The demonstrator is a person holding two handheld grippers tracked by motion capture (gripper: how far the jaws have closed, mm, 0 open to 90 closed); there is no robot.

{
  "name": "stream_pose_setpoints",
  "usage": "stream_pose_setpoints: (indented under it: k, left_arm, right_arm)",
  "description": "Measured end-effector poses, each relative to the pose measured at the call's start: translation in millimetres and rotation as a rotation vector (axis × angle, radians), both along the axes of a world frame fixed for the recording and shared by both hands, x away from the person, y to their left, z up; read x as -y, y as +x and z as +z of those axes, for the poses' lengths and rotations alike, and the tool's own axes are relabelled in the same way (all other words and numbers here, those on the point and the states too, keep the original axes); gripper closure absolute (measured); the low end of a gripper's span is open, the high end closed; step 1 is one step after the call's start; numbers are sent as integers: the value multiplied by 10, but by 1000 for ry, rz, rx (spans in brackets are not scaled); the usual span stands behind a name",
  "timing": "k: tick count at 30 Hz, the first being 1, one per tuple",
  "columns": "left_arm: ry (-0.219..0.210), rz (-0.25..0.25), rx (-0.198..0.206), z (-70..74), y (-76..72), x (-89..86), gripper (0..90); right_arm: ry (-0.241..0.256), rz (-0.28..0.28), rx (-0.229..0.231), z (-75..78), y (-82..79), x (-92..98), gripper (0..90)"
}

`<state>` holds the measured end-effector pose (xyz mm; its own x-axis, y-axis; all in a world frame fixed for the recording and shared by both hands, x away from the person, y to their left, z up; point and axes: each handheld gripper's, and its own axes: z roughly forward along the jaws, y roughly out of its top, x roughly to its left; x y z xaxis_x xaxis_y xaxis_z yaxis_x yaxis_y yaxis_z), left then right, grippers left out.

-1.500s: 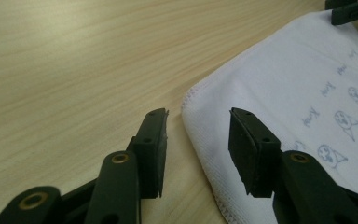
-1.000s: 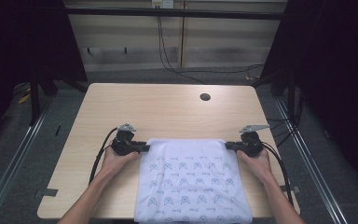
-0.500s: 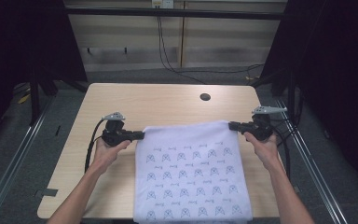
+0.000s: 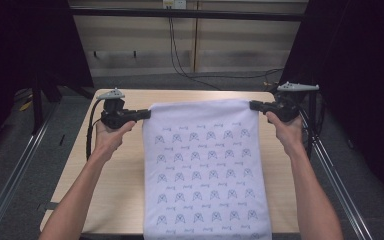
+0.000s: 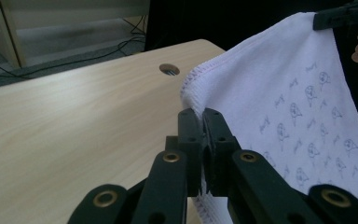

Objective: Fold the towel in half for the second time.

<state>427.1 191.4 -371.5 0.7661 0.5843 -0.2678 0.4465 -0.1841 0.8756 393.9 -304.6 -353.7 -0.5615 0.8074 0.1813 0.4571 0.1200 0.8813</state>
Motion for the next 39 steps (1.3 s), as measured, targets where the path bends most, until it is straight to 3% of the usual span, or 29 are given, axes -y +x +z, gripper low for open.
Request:
stream_pose_setpoints:
  k: [1, 2, 3, 5, 6, 7, 8, 9, 10, 11, 12, 13, 16, 17, 18, 19, 22, 24, 25, 26, 27, 28, 31, 33, 35, 36, 37, 38, 39]
  left_arm:
    - [2, 8, 8, 75, 64, 14, 874]
    - [2, 8, 8, 75, 64, 14, 874]
    - [4, 21, 23, 192, 138, 23, 874]
    - [-9, 20, 40, 287, 176, 20, 874]
    - [-34, 31, 69, 383, 178, 3, 874]
    - [-102, 45, 95, 486, 148, -28, 876]
    - [-136, 41, 102, 522, 116, -31, 879]
    - [-57, 10, 124, 540, 16, 33, 880]
    - [-57, 10, 124, 540, 16, 33, 879]
    - [12, -29, 131, 453, -104, 74, 879]
    - [12, -29, 131, 453, -104, 74, 879]
    - [12, -45, 114, 319, -200, 52, 879]
    - [9, -51, 85, 165, -310, 16, 879]
    - [26, -67, 72, 70, -449, 3, 878]
    - [26, -67, 72, 70, -449, 3, 878]
    - [8, -86, 65, 36, -535, -6, 877]
    - [-51, -161, 65, 19, -867, -34, 876]
    - [-16, -184, 86, 76, -1043, -27, 876]
    - [-41, -207, 79, 109, -1207, -50, 876]
    - [-41, -207, 79, 109, -1207, -50, 876]
    - [-11, -209, 72, 76, -1404, -89, 876]
    - [-11, -209, 72, 76, -1404, -89, 876]
    - [12, -218, -7, -184, -1586, -138, 877]
    - [12, -225, -102, -478, -1689, -144, 877]
    - [4, -219, -142, -701, -1775, -147, 877]
    - [14, -226, -205, -817, -1807, -132, 877]
    - [80, -227, -228, -881, -1855, -102, 877]
    - [114, -234, -223, -921, -1895, -92, 877]
    - [100, -243, -251, -970, -1919, -93, 876]
  right_arm:
    - [3, -8, 22, 144, 61, -4, 874]
    - [3, -8, 22, 144, 61, -4, 874]
    - [-5, -21, 31, 280, 118, -6, 874]
    - [-12, -25, 35, 329, 138, -7, 874]
    - [-27, -33, 41, 414, 165, -7, 874]
    - [-25, -40, 52, 479, 169, -7, 874]
    - [-11, -44, 72, 536, 153, -13, 874]
    - [1, -31, 86, 557, 99, -30, 874]
    - [1, -31, 86, 557, 99, -30, 874]
    - [-31, -9, 85, 510, 5, -50, 874]
    - [-31, -9, 85, 510, 5, -50, 874]
    - [-35, 18, 74, 411, -109, -37, 874]
    - [-20, 40, 63, 291, -243, -3, 874]
    - [-3, 58, 51, 174, -389, 36, 874]
    - [-3, 58, 51, 174, -389, 36, 874]
    - [17, 76, 44, 64, -546, 72, 874]
    - [15, 88, 38, -14, -716, 79, 875]
    - [-9, 107, 42, -8, -903, 54, 875]
    - [-10, 128, 64, 52, -1093, 34, 876]
    - [-10, 128, 64, 52, -1093, 34, 876]
    - [-10, 156, 70, 92, -1281, 32, 875]
    - [-10, 156, 70, 92, -1281, 32, 875]
    - [-39, 179, 23, -24, -1525, 38, 875]
    - [-65, 179, -41, -222, -1665, 38, 875]
    - [-99, 174, -150, -598, -1828, 37, 876]
    - [-99, 174, -150, -598, -1828, 37, 876]
    - [-101, 176, -209, -810, -1927, 35, 876]
    - [-101, 176, -209, -810, -1927, 35, 876]
    - [-108, 180, -266, -984, -1995, 33, 876]
